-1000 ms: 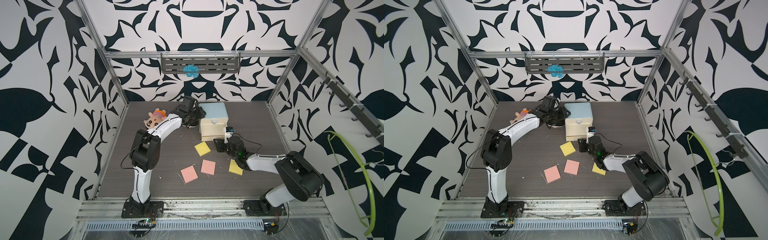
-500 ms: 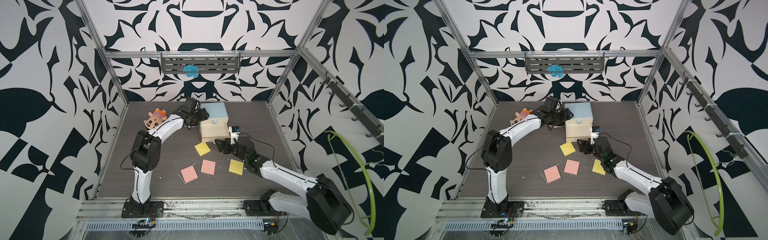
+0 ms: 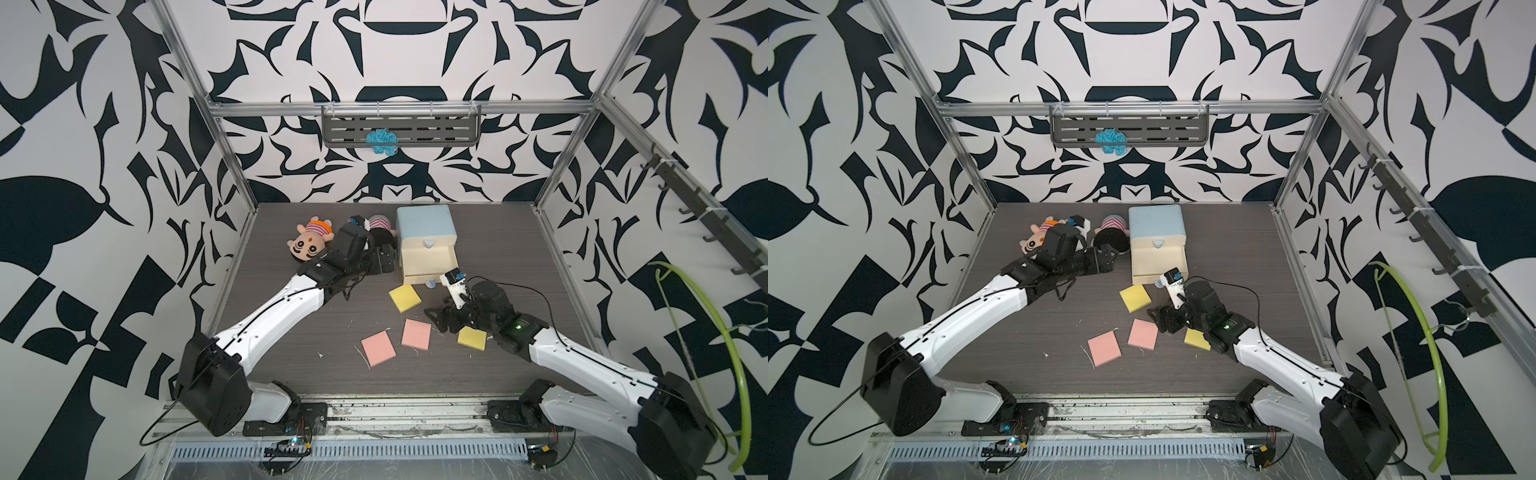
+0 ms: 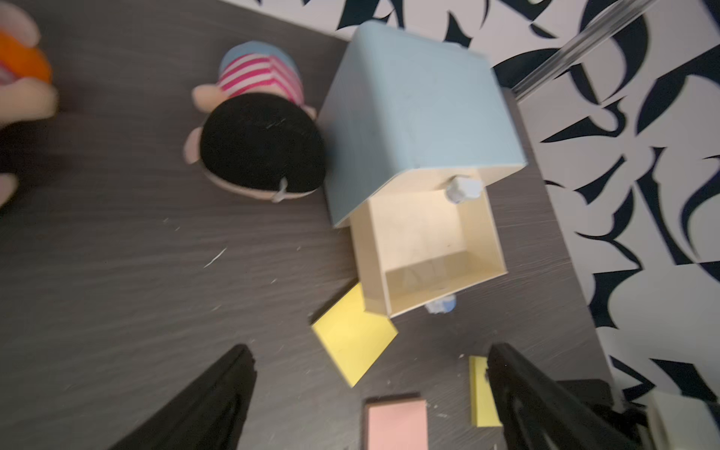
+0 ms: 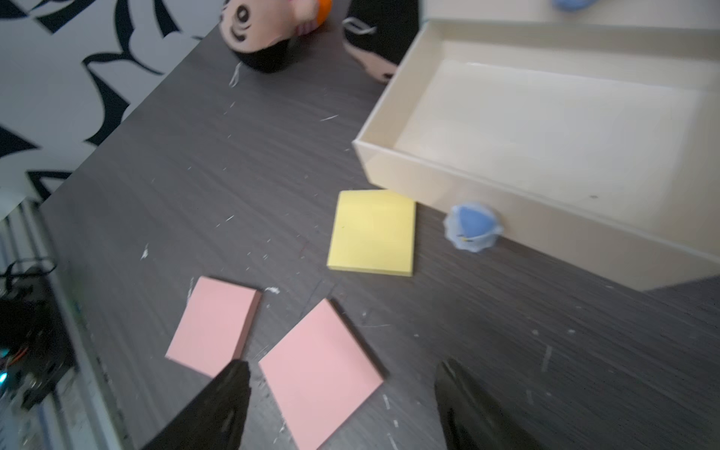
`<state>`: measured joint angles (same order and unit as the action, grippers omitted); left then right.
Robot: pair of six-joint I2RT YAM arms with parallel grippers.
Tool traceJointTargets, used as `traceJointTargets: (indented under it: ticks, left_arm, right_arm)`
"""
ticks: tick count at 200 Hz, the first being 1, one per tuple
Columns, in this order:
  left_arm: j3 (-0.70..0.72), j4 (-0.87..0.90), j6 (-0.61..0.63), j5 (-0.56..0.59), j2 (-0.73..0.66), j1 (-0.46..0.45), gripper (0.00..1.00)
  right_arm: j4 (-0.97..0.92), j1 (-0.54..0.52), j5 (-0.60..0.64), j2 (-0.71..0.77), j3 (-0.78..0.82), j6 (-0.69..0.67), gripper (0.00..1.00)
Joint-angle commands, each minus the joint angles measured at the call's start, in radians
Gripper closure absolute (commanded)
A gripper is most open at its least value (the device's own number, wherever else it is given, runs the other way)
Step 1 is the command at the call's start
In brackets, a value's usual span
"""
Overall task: Please put the sticky notes in the drawer by color
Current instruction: Pick up the sticky notes from the center of the board.
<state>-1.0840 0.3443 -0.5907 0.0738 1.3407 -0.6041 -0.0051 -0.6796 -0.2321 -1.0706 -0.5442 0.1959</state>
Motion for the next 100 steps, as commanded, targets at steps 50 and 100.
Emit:
traceJointTargets:
  ticks: [50, 100]
  left_arm:
    - [0.277, 0.116, -0.146, -0.074, -0.195, 0.226, 0.01]
    - [0.272, 0.188, -0.096, -0.077, -0.205, 0.289, 0.01]
  right_arm:
    - [-0.133, -0.336, 0.031, -0.256, -0.211, -0.212, 0.13]
    - [-0.2, -0.504, 0.341, -0.503, -0.405, -0.073, 0.05]
